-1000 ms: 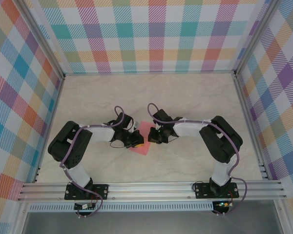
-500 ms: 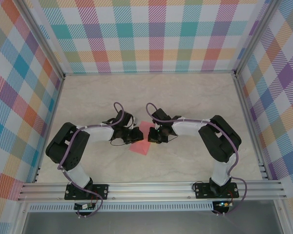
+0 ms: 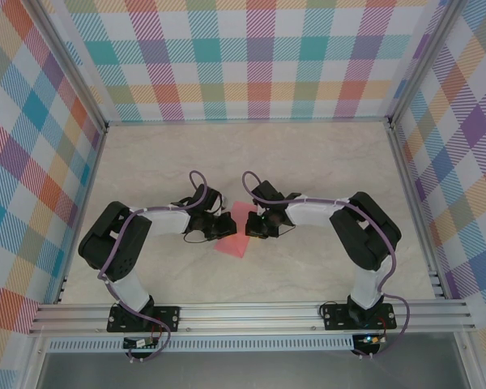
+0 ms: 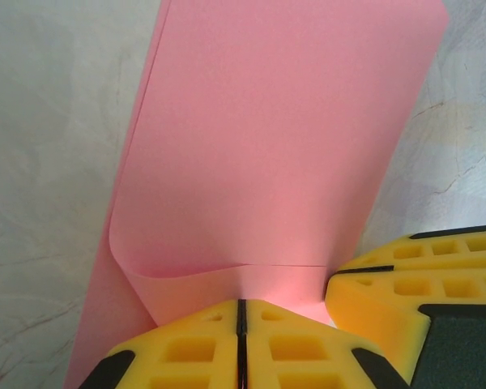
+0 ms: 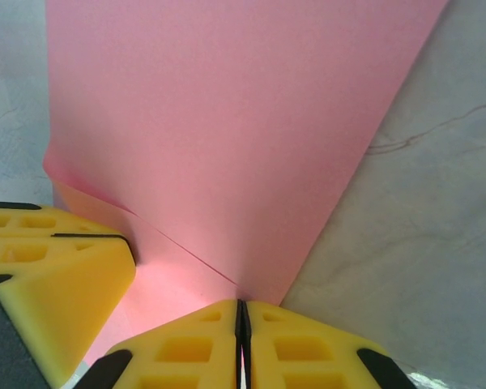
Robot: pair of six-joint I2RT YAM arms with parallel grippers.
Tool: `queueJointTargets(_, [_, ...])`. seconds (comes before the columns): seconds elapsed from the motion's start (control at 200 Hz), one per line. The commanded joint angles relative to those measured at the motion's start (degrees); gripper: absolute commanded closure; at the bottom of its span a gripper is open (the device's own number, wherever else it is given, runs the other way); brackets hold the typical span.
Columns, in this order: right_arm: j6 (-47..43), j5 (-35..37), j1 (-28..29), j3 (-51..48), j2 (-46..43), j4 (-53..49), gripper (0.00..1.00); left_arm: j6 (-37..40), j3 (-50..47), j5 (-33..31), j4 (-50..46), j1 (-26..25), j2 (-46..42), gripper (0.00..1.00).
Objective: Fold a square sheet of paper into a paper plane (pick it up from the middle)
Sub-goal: Fold the triangle a second time at the center of the table.
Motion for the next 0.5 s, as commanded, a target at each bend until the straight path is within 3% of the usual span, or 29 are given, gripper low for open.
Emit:
queueJointTargets(0.0, [-1.69, 1.91, -0.20, -2.09, -2.61, -0.80, 0.89, 1.56, -2.03, -4.17, -4.04, -0.40, 2.72, 0.91])
queueJointTargets(0.28, [-2.25, -3.21, 1.17, -7.32, -10.80, 5.74, 0.89, 1.04, -3.33, -4.10, -3.80, -0.40, 3.77, 0.92])
queueJointTargets(0.495, [-0.02, -2.01, 6.49, -8.72, -12.00, 6.94, 0.89, 0.45, -3.35, -3.80, -3.65, -0.40, 4.58, 0.92])
